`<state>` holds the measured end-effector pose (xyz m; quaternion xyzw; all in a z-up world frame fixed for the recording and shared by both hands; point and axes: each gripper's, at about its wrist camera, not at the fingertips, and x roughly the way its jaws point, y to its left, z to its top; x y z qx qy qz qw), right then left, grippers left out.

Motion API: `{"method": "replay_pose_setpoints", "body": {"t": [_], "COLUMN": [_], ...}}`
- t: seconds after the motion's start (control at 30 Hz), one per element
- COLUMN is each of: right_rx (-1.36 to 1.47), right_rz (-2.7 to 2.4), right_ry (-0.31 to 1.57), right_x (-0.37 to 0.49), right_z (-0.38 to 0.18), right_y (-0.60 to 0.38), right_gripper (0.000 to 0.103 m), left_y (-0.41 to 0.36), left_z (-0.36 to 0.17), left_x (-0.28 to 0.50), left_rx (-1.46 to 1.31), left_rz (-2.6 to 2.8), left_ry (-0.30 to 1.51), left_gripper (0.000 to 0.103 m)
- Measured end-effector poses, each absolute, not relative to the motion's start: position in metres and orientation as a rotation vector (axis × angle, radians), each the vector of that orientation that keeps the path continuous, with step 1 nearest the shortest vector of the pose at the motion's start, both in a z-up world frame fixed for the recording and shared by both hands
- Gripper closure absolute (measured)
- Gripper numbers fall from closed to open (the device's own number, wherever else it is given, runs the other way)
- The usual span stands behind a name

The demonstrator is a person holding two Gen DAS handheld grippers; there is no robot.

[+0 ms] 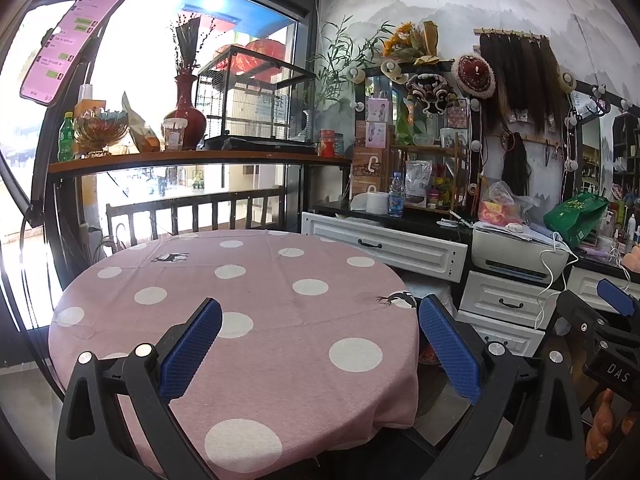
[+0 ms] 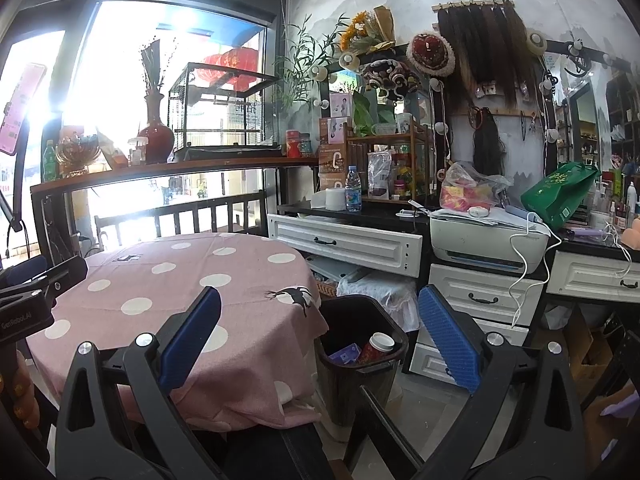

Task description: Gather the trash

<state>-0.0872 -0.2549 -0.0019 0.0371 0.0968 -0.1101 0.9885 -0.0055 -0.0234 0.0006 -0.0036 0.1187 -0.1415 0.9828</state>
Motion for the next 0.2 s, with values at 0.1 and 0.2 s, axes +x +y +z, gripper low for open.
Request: {"method": "replay_pose_setpoints", "body": {"t": [0.1, 0.2], "right_rx": [0.075, 0.076], "right_rz": [-0.221, -0.219], "right_ry": [0.198, 0.199], "right_x": [-0.087, -0.087], "right_z": [-0.002, -0.0017], "right_y": [-0.2551, -0.2564], "right_gripper": [0.006, 0.006], "left_y": [-0.0213, -0.0204], "left_z": [-0.0008, -0.0019], "left_x": [-0.0045, -0.0032], "left_rx": [-0.013, -0.008], "left_rz": [-0.288, -0.287], "left_ry": [0.245, 0.249], "left_gripper": [0.005, 0.005]}}
